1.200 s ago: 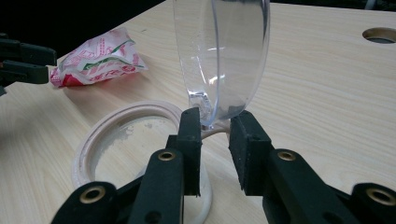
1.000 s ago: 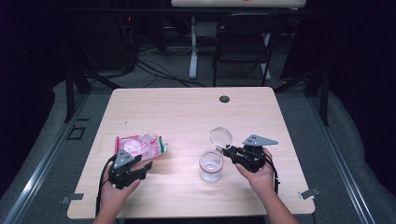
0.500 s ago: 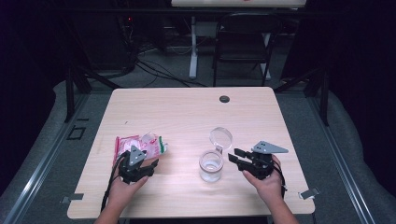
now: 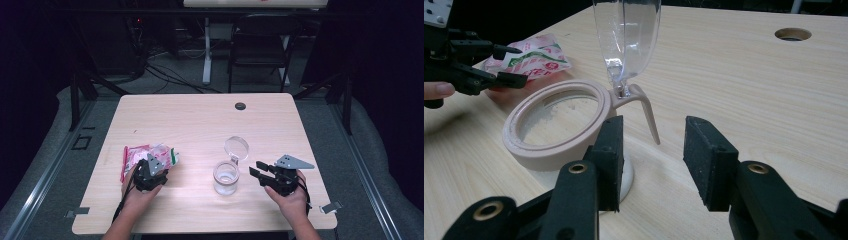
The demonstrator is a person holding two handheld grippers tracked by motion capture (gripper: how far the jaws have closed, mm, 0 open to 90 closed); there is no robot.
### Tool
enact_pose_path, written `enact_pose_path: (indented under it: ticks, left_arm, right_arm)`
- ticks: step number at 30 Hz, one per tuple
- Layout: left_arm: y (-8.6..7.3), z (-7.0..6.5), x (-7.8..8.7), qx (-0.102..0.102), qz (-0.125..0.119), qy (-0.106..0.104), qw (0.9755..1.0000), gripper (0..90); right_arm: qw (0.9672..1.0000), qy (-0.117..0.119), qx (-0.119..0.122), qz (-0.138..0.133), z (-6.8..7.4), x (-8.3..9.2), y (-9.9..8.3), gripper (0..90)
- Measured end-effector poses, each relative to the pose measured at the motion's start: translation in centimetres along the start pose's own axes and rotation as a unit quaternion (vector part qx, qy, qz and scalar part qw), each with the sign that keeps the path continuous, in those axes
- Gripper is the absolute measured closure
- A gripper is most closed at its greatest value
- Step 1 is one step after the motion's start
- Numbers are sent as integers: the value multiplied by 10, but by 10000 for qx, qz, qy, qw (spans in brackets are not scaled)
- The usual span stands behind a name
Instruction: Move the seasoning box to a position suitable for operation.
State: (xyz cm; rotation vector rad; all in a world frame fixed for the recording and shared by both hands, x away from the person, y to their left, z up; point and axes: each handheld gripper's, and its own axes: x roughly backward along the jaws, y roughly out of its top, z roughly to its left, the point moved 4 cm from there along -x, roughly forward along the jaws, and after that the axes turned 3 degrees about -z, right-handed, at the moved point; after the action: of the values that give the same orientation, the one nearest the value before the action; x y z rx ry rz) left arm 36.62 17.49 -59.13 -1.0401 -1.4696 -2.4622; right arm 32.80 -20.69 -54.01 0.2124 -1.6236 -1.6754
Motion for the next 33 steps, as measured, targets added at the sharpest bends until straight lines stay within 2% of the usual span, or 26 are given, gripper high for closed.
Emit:
enact_pose_path:
  ticks: [4, 5, 6, 11, 17, 19, 21, 28, 33]
  left_arm:
    - [-2, 2, -3, 38, 55, 62, 10000, 421]
    - [-2, 3, -4, 68, 34, 65, 9999, 428]
    - [-3, 4, -5, 180, 33, 51, 9998, 441]
    - [-4, 7, -5, 296, -17, 61, 9995, 491]
    - [-3, 10, -3, 398, -62, 28, 9992, 632]
    - [-4, 12, -3, 560, -92, -51, 9984, 663]
    - [-4, 14, -3, 638, -109, -82, 9979, 691]
    - [-4, 21, 0, 793, -100, -136, 9967, 784]
    - [-4, 26, 5, 980, -152, -182, 9949, 827]
  right_arm:
    - [10000, -5, -23, -12, 0, 0, 0, 602]
    - [10000, -12, -13, 0, 0, 0, 0, 602]
    - [10000, -20, -5, -2, -1, 0, -1, 602]
    - [10000, -19, -7, 28, -1, 0, -1, 600]
    - [10000, -33, -4, 34, 0, -1, -2, 599]
    - [10000, -50, 2, 45, -1, -1, -3, 599]
    - [10000, -56, -7, 45, -1, -2, -3, 598]
    - [10000, -53, -13, 72, -2, -2, -4, 598]
    - [9999, -72, 7, 107, -2, -2, -4, 598]
